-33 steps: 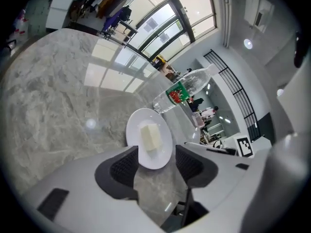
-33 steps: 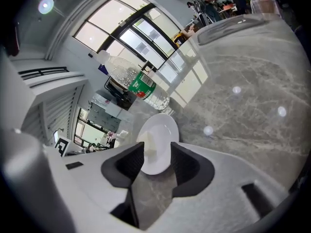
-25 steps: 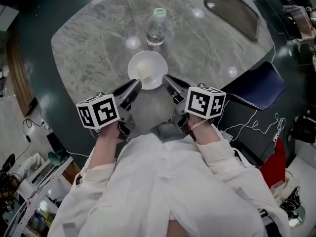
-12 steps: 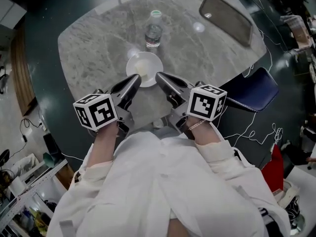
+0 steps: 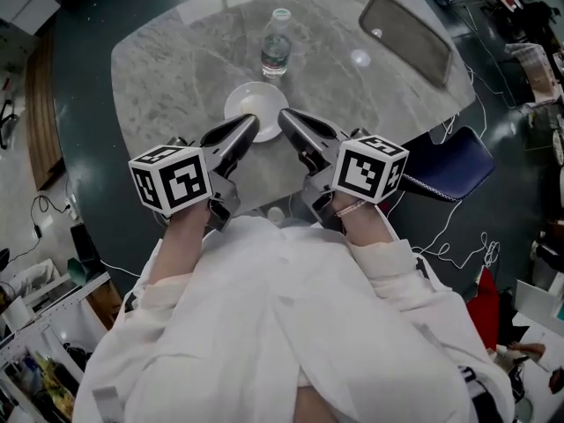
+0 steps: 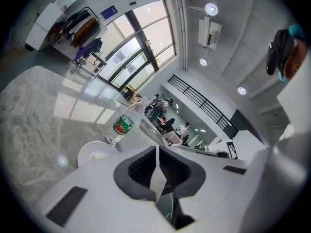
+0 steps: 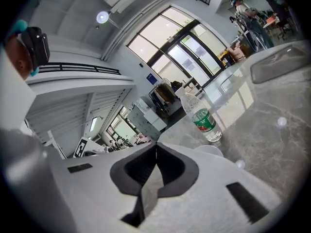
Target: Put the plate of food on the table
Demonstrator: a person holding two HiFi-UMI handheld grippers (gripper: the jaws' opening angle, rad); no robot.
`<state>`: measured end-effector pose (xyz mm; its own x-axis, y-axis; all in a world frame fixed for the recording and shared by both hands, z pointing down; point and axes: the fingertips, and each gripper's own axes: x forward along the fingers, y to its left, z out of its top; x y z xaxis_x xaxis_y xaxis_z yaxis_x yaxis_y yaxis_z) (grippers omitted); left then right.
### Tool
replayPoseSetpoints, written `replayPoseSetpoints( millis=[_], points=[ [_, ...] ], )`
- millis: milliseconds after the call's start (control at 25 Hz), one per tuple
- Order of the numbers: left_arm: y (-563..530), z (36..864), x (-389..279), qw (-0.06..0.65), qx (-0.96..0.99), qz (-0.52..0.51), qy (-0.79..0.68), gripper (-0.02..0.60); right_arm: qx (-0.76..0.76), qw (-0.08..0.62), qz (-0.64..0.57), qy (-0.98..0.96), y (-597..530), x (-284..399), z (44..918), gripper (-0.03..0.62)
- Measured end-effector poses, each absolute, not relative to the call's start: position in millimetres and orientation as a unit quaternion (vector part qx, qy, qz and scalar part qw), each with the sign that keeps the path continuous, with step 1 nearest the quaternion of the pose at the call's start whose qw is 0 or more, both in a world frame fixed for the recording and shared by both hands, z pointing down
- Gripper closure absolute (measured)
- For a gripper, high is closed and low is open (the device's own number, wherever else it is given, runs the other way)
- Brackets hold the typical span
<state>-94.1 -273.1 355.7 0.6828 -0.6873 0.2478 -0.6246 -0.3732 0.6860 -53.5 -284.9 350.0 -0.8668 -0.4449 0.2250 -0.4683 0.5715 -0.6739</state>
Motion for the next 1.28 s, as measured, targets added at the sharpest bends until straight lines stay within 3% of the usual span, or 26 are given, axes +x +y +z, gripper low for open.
replayPoseSetpoints(
  millis=[1280],
  points=[
    [-243.5, 362.6, -78.5, 0.413, 0.822, -0.038, -0.39, 0.552, 0.184, 0.091, 0.352, -0.913, -251.0, -57.3, 353.6, 0.592]
  ],
)
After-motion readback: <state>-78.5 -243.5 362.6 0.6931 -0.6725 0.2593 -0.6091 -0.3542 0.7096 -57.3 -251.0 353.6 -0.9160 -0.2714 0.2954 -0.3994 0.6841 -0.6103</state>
